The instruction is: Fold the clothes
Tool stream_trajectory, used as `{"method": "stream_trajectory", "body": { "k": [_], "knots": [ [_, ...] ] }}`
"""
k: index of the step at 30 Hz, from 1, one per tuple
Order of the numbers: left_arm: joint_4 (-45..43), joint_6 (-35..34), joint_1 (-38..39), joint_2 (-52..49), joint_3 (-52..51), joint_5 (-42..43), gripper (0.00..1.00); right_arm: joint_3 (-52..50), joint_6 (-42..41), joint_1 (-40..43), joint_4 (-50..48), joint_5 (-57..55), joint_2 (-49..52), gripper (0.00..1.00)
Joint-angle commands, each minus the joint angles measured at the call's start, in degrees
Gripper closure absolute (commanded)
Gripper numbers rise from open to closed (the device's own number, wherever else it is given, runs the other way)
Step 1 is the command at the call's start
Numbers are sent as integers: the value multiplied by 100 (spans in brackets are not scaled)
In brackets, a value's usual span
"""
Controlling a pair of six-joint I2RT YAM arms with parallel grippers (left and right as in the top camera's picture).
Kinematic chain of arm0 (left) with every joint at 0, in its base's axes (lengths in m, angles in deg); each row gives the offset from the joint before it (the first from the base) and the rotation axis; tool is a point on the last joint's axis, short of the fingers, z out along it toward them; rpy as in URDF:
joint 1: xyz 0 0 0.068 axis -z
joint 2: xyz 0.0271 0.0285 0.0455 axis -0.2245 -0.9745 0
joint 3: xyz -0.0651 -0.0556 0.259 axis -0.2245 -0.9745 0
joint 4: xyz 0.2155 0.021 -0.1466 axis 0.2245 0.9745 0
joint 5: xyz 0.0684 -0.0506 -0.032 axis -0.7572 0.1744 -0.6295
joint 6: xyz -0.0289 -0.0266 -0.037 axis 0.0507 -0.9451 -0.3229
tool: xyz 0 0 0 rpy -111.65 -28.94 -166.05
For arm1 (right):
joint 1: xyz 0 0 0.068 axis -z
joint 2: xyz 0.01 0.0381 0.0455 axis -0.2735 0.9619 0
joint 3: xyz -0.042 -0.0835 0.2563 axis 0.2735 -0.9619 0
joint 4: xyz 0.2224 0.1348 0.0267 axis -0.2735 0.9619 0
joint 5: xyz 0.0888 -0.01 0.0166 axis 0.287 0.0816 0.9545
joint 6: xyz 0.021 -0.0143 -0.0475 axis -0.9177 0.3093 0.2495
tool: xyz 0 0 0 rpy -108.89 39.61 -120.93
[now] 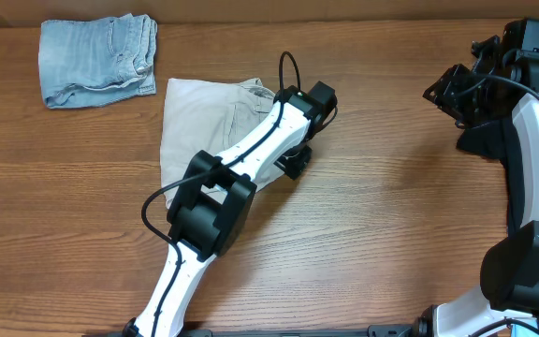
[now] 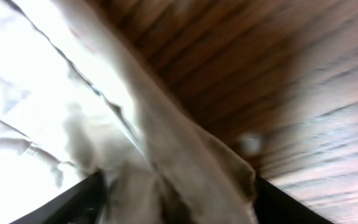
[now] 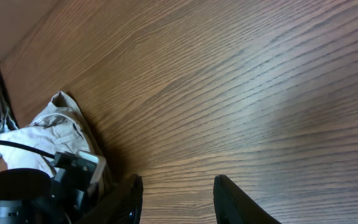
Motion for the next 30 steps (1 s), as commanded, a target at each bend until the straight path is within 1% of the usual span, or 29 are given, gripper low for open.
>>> {"method": "stream_trajectory", "body": {
  "k": [1,3,5,8,9,11,15,19,23,25,27,28,30],
  "knots": [
    [-9,-96,-212,-417,-98,-269,44,9,37,4,-52,-96,4,59],
    [13,-98,-284,-417,-96,-269,54,9,37,4,-70,-96,2,59],
    [90,-101,-348,-417,-72,-269,73,9,37,4,-79,-96,4,59],
    [295,-74,-428,-417,79,-284,96,9,37,4,-87,-96,4,58],
    [402,-76,-459,-417,201,-306,96,9,37,4,-87,-96,4,55],
    [616,-74,-511,-417,505,-313,96,9,37,4,-111,-96,2,53],
    [1268,-81,-695,-417,1580,-332,96,9,37,4,-151,-96,4,51],
    [2083,-87,-955,-415,3171,-330,96,9,37,4,-177,-96,2,51],
    [2693,-302,-1327,-369,4826,-323,96,9,37,4,-175,-96,2,51],
    [2780,-490,-1565,-243,5536,-184,96,9,37,4,-177,-96,4,51],
    [2765,-564,-1803,-37,5995,37,96,9,37,4,-175,-96,4,50],
    [2761,-761,-2013,157,6301,66,96,9,37,4,-170,-94,2,50],
    [2734,-885,-2251,396,6561,63,96,9,35,4,-166,-92,2,50]
  ]
}}
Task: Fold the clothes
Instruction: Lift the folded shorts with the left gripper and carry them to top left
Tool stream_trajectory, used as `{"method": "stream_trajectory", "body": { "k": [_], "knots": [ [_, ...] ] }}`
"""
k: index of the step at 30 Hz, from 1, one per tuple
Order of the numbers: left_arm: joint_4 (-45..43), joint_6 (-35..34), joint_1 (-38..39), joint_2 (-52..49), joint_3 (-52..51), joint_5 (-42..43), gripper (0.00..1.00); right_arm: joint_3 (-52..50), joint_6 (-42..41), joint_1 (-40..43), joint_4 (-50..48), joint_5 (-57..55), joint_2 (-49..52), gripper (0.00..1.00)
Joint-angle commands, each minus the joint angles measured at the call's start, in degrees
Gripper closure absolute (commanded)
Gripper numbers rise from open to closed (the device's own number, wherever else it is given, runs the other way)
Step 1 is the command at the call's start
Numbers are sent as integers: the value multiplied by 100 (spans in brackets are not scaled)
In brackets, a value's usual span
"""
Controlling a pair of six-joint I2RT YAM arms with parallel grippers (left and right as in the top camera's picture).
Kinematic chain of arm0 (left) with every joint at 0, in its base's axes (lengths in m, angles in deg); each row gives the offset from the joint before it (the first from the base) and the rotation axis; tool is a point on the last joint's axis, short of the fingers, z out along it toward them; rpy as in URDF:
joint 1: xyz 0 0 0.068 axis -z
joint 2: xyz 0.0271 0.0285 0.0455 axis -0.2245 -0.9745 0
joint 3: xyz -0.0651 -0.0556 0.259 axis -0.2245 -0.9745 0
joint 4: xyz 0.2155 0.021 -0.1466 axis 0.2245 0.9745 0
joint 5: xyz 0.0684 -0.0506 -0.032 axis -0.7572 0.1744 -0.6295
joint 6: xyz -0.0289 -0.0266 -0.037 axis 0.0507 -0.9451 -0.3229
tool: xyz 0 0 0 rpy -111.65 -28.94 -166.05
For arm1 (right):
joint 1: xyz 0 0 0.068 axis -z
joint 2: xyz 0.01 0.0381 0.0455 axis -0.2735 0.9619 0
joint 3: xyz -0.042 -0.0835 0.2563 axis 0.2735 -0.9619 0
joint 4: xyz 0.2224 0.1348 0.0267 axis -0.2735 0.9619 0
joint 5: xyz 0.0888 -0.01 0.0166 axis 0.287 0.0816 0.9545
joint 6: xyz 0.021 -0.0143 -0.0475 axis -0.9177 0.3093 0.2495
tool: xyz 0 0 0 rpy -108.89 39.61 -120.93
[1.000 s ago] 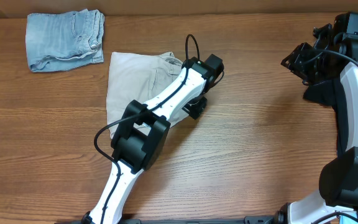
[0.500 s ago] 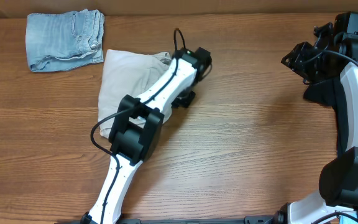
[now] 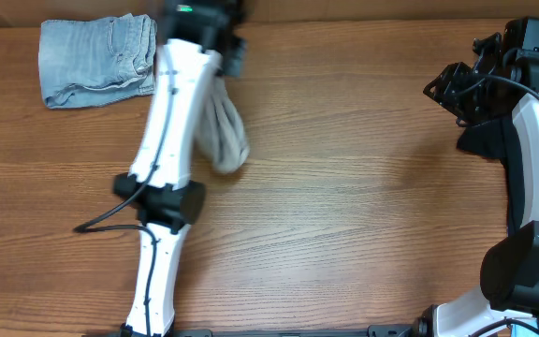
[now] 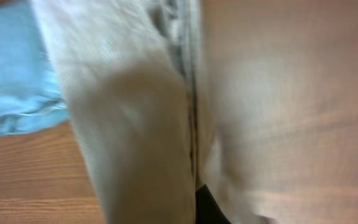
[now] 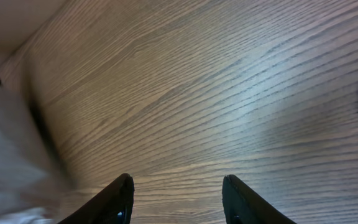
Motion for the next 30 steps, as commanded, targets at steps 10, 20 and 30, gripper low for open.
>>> {"method": "stream_trajectory", "body": {
  "k": [10,20,30],
  "knots": [
    [-542,-1239,-1578,2006,791,-374,96,9,17,2,162,7,4,50],
    [-732,-2988,-2603,1486,695,-896,96,9,22,0,334,4,2,50],
    [-920,-4153,-2778,219,695,-1027,96,9,22,0,356,2,2,50]
  ]
}}
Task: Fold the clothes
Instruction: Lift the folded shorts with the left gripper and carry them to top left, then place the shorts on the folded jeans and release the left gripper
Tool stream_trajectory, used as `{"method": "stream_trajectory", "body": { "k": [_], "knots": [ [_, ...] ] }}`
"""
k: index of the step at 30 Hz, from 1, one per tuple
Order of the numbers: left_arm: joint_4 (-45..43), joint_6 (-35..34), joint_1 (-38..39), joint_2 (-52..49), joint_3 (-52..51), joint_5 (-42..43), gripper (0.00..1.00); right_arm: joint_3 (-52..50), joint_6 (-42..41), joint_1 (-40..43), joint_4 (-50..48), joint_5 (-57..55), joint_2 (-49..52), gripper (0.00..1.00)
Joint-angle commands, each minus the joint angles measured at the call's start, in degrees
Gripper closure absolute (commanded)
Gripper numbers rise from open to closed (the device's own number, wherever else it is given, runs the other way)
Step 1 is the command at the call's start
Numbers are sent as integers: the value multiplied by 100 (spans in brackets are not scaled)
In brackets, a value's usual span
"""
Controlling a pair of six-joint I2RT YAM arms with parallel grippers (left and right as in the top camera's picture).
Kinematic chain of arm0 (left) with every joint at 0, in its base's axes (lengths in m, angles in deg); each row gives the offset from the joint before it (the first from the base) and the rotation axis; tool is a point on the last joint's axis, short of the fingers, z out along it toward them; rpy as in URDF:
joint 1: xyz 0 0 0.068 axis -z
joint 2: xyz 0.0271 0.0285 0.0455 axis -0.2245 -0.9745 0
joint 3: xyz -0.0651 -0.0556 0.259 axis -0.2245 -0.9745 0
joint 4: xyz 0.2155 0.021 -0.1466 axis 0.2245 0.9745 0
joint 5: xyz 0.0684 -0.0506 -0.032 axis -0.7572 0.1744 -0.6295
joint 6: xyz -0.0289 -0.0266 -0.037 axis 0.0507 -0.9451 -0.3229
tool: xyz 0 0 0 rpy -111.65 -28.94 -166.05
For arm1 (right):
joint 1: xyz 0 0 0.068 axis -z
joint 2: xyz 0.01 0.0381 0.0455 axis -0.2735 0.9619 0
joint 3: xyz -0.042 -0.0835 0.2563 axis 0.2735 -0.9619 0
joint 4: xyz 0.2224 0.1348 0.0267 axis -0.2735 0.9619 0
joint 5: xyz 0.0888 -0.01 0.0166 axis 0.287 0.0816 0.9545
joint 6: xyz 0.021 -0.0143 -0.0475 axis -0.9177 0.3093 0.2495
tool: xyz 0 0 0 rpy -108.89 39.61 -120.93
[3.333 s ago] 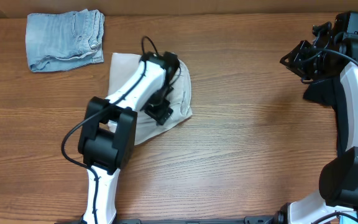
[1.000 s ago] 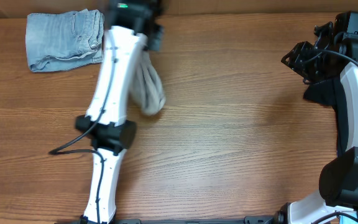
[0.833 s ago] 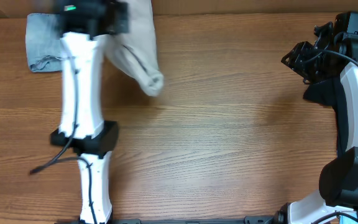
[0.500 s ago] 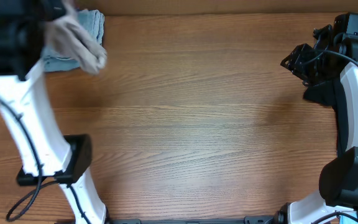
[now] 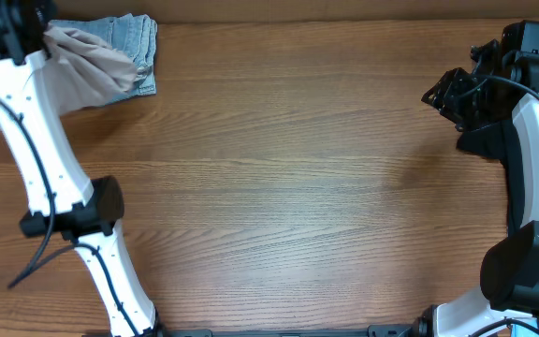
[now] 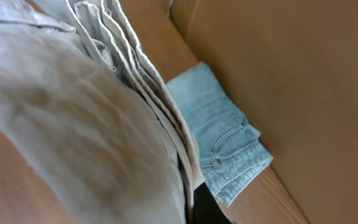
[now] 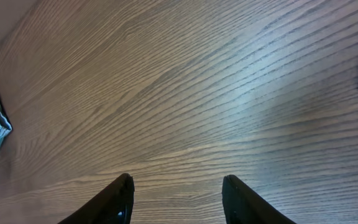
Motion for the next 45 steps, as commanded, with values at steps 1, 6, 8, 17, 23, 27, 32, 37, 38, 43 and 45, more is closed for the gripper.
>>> {"method": "stream_trajectory", "body": {
  "k": [1,6,8,17,23,27,32,37,38,43,45],
  "knots": [
    [-354,-474,31,-433,44,-186,96,9,17,0,2,0,2,50],
    [-654,-474,52,-1012,44,144,96,9,17,0,20,-17,2,50],
    [-813,-472,96,-1198,44,142,96,9,17,-2,17,-17,2,50],
    [-2479,208,361,-1886,42,203,0,9,17,-2,9,-20,4,51],
    [-3364,1143,466,-1733,125,704,0,9,17,-2,44,-20,2,50],
    [-3224,1351,483,-1276,142,955,0,9,17,-2,39,-20,4,51],
    [-2430,2079,483,-640,140,1436,0,9,17,-2,35,-20,4,50],
    [-1556,2393,452,-647,116,1401,0,9,17,-2,39,-17,2,51],
    [-1338,2389,435,-708,96,1408,0,9,20,-2,48,-17,2,50],
    [-588,2275,323,-782,-35,1753,0,9,20,-2,31,-15,2,51],
    [-358,2273,256,-719,-17,2330,0,11,72,-2,15,-11,2,50]
  ]
}}
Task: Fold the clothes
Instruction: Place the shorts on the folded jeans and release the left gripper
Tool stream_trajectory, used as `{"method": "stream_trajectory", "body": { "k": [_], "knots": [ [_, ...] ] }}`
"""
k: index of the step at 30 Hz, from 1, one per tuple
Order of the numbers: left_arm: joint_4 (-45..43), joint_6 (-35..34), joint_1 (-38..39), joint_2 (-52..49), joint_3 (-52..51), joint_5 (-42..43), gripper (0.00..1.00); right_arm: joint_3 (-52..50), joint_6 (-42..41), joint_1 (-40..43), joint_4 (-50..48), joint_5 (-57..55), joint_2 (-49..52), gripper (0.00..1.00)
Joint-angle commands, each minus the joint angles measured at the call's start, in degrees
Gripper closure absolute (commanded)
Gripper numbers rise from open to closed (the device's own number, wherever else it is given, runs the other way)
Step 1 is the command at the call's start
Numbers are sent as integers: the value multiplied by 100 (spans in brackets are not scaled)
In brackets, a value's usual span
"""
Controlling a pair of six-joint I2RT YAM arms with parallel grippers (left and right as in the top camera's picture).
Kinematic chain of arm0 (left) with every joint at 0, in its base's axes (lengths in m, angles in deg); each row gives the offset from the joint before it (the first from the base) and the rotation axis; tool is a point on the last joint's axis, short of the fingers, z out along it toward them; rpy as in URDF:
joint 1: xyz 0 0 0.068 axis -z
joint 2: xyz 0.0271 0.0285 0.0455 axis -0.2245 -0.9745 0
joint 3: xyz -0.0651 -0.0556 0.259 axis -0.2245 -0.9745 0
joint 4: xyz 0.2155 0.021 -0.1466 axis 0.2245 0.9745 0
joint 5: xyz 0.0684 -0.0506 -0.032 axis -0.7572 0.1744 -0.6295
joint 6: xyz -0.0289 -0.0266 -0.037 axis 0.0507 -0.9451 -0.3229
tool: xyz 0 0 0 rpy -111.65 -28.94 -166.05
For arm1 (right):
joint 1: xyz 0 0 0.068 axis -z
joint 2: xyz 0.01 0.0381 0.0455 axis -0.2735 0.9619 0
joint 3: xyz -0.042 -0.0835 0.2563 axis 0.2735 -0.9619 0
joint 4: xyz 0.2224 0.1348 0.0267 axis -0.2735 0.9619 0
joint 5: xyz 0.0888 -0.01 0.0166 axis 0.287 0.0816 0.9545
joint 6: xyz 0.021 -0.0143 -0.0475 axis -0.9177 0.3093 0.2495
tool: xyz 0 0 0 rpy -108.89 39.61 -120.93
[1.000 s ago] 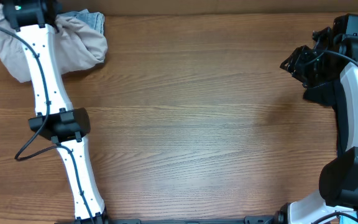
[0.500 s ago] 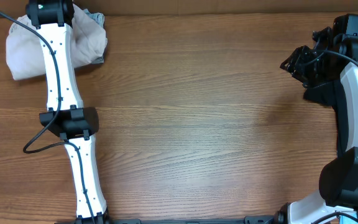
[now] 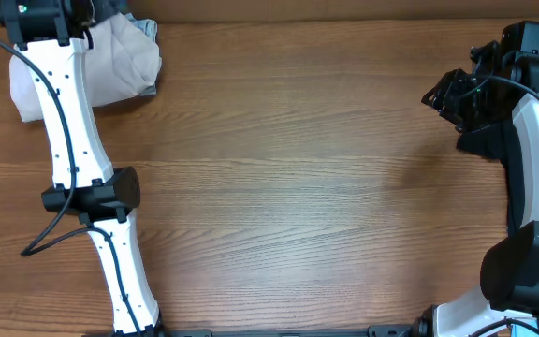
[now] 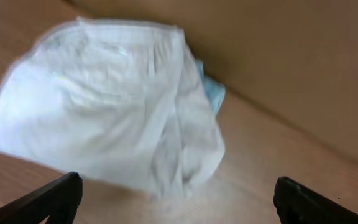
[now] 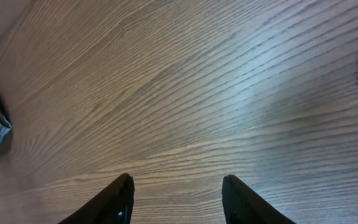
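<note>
The folded beige garment (image 3: 110, 64) lies in a bundle at the table's far left corner, on top of the folded blue jeans, of which only a sliver (image 4: 211, 93) shows. My left gripper (image 4: 176, 199) hangs open above the beige garment (image 4: 114, 134), nothing between its fingers. In the overhead view the left gripper (image 3: 50, 21) is at the far left edge, over the pile. My right gripper (image 5: 178, 199) is open over bare wood at the far right, seen from overhead (image 3: 457, 94).
A brown cardboard wall (image 4: 278, 56) runs along the back edge right behind the pile. The wooden table (image 3: 326, 187) stretches between the two arms. The left arm's links (image 3: 82, 197) reach from the front edge up the left side.
My left gripper has let go of the beige garment and stands open above it. The garment now lies spread on the blue jeans instead of hanging from the gripper.
First my left gripper was down on the beige garment at mid-table, below the jeans. Then it held the bundle lifted near the jeans, then over the far left corner. Now the garment rests on the jeans, released. The right arm stayed put, open.
</note>
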Motion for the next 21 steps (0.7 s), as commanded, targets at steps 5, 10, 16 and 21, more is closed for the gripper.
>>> {"method": "stream_trajectory", "body": {
  "k": [5,10,16,21],
  "knots": [
    [920,50,-164,94,46,1316,0,87,372,0,87,2,-9,50],
    [1259,103,-170,258,46,1727,0,479,640,0,481,-28,-107,47],
    [1261,470,-210,813,46,2264,0,1163,697,-2,1292,-262,-522,44],
    [1261,203,-157,1633,46,2413,0,1342,798,-120,1722,-704,-1414,36]
  ]
}}
